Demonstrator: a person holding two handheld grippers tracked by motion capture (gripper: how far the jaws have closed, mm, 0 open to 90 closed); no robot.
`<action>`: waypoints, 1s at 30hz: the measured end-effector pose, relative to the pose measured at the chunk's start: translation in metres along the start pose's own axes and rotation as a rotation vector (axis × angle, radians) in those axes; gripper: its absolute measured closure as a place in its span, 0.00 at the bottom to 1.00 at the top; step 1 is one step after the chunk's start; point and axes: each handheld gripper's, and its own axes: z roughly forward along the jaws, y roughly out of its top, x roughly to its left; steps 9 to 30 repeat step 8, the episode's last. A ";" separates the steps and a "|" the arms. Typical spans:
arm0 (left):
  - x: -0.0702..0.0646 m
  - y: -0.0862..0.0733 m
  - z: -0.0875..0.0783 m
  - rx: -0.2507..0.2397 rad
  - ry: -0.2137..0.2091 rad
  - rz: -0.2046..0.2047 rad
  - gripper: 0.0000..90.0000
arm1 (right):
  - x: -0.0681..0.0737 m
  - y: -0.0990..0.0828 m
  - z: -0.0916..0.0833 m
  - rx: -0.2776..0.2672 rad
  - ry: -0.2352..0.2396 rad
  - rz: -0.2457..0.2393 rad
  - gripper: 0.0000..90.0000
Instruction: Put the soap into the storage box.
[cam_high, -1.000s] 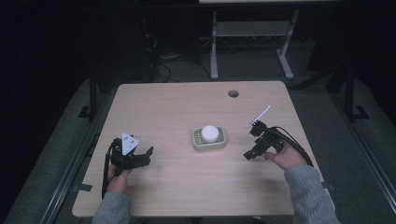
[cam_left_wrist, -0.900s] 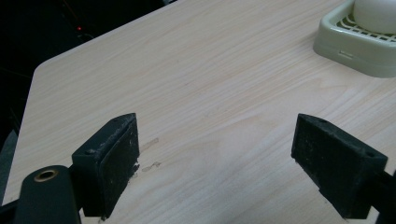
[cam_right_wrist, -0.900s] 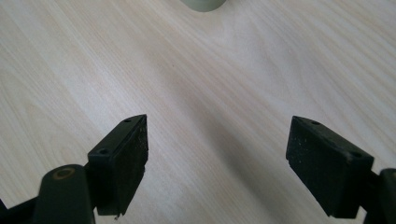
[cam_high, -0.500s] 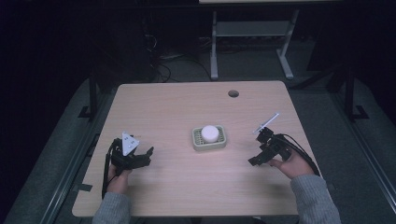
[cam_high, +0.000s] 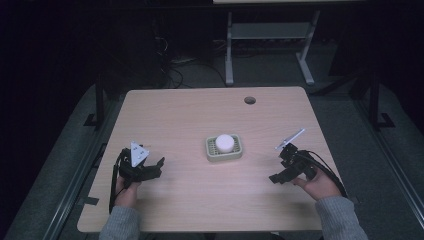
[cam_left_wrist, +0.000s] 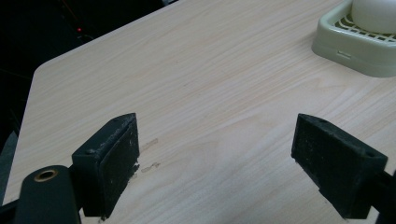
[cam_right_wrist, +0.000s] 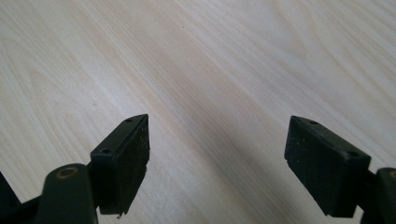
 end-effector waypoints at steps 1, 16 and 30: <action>-0.001 0.000 0.000 0.000 -0.001 -0.011 0.16 | 0.001 -0.002 0.000 -0.005 -0.002 -0.001 0.24; -0.001 0.000 0.000 -0.002 -0.001 -0.010 0.16 | 0.006 -0.019 -0.004 -0.039 -0.002 0.013 0.24; -0.001 0.000 0.000 -0.002 -0.001 -0.010 0.16 | 0.006 -0.019 -0.004 -0.039 -0.002 0.013 0.24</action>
